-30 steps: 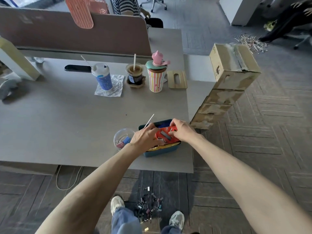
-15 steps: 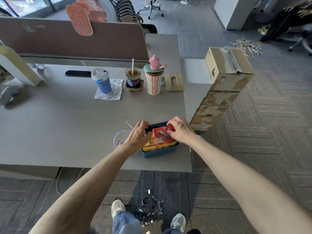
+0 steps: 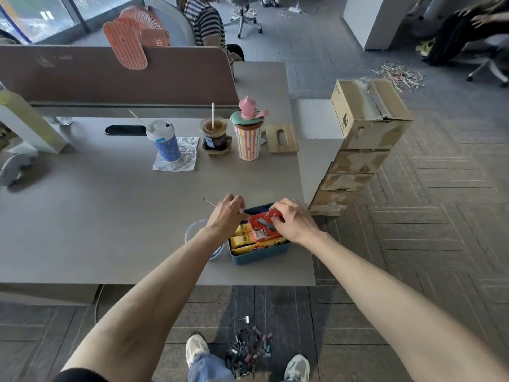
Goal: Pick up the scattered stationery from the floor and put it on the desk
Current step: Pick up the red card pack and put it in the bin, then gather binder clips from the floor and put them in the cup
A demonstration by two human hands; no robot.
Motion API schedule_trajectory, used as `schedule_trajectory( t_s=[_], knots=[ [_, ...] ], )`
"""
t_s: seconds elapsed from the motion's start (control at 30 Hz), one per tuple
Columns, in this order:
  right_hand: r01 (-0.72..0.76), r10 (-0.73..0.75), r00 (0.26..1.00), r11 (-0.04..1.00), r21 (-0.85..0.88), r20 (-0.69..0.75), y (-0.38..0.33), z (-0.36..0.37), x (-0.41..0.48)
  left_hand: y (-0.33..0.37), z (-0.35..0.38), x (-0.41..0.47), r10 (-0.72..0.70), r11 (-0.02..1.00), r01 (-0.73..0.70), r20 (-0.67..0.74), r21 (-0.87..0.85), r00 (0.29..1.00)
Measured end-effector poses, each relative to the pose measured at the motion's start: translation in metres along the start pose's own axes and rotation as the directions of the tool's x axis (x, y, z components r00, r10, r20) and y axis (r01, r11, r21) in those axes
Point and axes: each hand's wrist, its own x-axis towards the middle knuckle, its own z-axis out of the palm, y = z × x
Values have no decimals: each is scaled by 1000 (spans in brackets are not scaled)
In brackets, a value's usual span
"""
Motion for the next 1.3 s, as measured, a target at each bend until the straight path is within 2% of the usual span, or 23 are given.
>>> schedule_trajectory(
  t_s=[0.27,0.5,0.6,0.8,1.1,1.2,1.3],
  knots=[
    [-34,35,999,998,44,-7,5,-18,-4,-6,6,0,9,997,-7,-26,76,1000],
    [-31,30,999,999,43,14,-1,-34,-19,24,-19,-33,27,999,-28,-57,-19,998],
    [9,-10,1000,999,40,24,-8,-37,-30,30,-23,-63,51,998,-49,-73,29,996],
    [152,-159,981,986,67,114,-20,-26,-70,24,-17,-133,-39,999,43,-138,25,990],
    [99,-110,989,989,112,99,-37,12,-164,20,11,-235,-87,991,85,21,104,996],
    [82,-91,989,994,76,119,-43,35,-208,11,25,-280,-66,992,65,13,108,998],
    [46,-49,986,999,18,157,-46,62,-253,0,49,-325,-127,988,123,41,95,991]
  ],
)
